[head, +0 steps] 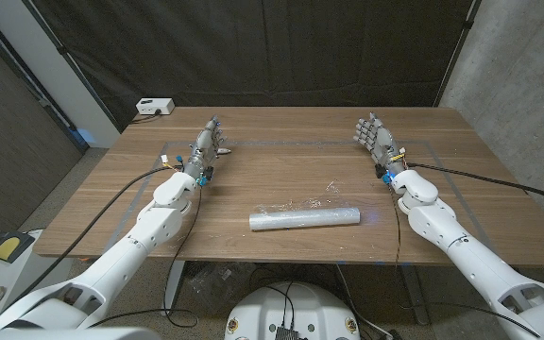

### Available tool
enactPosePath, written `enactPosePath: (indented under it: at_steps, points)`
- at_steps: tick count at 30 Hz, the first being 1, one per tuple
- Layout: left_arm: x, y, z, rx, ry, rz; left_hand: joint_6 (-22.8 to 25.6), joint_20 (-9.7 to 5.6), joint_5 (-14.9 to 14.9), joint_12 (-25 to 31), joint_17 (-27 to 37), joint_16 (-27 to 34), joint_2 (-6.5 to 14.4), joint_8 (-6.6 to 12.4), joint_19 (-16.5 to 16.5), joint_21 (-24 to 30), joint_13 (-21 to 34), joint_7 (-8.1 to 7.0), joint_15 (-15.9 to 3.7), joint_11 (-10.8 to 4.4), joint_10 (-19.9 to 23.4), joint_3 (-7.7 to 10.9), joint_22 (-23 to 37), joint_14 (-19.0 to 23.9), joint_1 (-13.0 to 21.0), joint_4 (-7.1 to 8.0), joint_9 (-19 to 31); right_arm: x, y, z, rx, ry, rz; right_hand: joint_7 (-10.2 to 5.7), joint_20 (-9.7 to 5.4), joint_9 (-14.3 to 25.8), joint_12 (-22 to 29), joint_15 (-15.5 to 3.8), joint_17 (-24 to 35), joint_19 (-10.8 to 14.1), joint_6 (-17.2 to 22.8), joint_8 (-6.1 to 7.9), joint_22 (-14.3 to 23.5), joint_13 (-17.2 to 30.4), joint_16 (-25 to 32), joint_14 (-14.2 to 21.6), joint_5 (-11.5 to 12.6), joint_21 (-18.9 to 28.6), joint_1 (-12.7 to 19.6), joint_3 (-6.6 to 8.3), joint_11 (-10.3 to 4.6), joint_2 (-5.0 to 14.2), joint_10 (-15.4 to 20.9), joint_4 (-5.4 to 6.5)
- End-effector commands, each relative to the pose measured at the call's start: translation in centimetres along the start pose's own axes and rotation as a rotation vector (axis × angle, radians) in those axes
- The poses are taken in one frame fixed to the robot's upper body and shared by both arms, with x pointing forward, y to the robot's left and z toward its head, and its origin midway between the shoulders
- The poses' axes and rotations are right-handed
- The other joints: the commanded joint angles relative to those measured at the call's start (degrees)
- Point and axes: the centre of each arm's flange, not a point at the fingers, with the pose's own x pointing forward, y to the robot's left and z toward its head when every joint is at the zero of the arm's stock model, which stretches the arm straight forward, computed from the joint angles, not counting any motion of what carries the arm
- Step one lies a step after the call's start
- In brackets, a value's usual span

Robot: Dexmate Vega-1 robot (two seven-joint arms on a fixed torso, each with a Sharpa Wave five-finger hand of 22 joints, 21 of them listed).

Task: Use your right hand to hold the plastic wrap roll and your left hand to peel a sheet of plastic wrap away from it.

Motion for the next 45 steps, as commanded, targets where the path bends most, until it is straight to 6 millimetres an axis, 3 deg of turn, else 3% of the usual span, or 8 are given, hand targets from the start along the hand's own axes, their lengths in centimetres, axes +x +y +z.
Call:
enactPosePath:
  at_steps: [1,11,21,28,32,45]
  points:
    - [-0.3,-0.2,-0.3,0.0,0.006,-0.001,-0.28,1.39,0.06,0.12,0.31,0.41,0.16,0.05,-3.35,-0.08,0.38,-0.02,-1.71,0.81,0.26,1.18,0.16,-4.12,1.48,-0.52,0.31,-0.6,-0.2,0.2,-0.019,0.002,-0.021,-0.56,1.53,0.14,-0.28,0.61,-0.03,-0.35,0.05,0.15,0.09,0.13,-0.07,-0.07,0.34,-0.15,1.67,0.85,-0.73,-0.37,-0.93,-1.07]
    - [-0.2,-0.4,-0.3,0.003,0.015,-0.015,-1.68,3.6,-0.49,-0.53,0.57,0.61,-1.54,-0.8,-3.34,-0.43,0.46,-0.57,-0.21,1.6,-1.06,0.16,0.28,-3.29,0.75,-0.23,0.38,-1.4,0.5,1.7,-0.135,-0.019,-0.041,-1.71,2.07,0.15,-0.31,0.64,-0.1,-1.03,0.32,0.26,0.09,0.14,-0.25,-0.3,0.32,-0.81,2.98,1.37,-0.39,-0.64,-0.81,-2.24]
    - [-0.1,-0.6,-0.2,0.007,0.018,-0.031,-1.59,5.84,-0.65,-0.44,0.74,1.1,-1.87,-0.89,-2.33,-0.32,0.54,-0.57,2.89,3.23,-0.73,-0.25,0.43,-1.28,0.36,0.03,0.42,-2.7,1.7,3.4,-0.279,-0.049,-0.079,-2.28,2.11,0.17,0.16,0.86,-0.13,-0.31,1.36,0.52,0.1,0.15,0.18,1.47,0.28,-1.02,4.84,2.36,0.34,-0.35,0.73,-3.67]
    - [-0.1,-0.8,-0.2,0.008,0.021,-0.042,-1.26,6.49,-0.7,-0.13,0.85,1.66,-1.97,-0.81,-1.83,-0.27,0.59,-0.57,3.82,3.54,0.17,-0.41,0.51,0.8,0.24,0.11,0.44,-3.7,2.7,4.5,-0.356,-0.097,-0.099,-2.22,1.31,0.22,0.83,-0.24,-0.14,2.07,4.6,1.32,0.19,0.17,0.61,4.36,0.2,-0.68,6.91,3.39,-0.17,-0.53,3.15,-5.47]
    - [0.0,-1.1,-0.2,0.008,0.024,-0.052,-1.19,6.75,-0.72,-0.1,0.88,1.73,-2.0,-0.81,-1.7,-0.27,0.6,-0.59,3.98,3.67,0.28,-0.46,0.54,1.21,0.21,0.12,0.44,-4.4,3.7,5.2,-0.429,-0.118,-0.113,-2.41,1.0,0.26,1.3,-0.54,-0.12,2.94,6.49,1.67,0.25,0.19,0.7,5.8,0.2,-0.64,7.93,3.87,0.64,-0.81,4.84,-6.36]
    - [0.1,-1.7,-0.2,0.009,0.023,-0.075,-1.25,6.97,-0.75,-0.05,0.95,1.73,-2.09,-0.88,-1.39,-0.27,0.65,-0.69,4.1,3.87,0.59,-0.57,0.6,1.9,0.17,0.13,0.45,-6.0,6.5,7.4,-0.615,-0.134,-0.117,-2.55,0.55,0.31,1.78,-1.24,-0.08,4.59,8.92,1.94,0.3,0.24,0.75,7.91,0.43,-0.47,9.91,4.74,0.5,-1.36,6.97,-7.72]
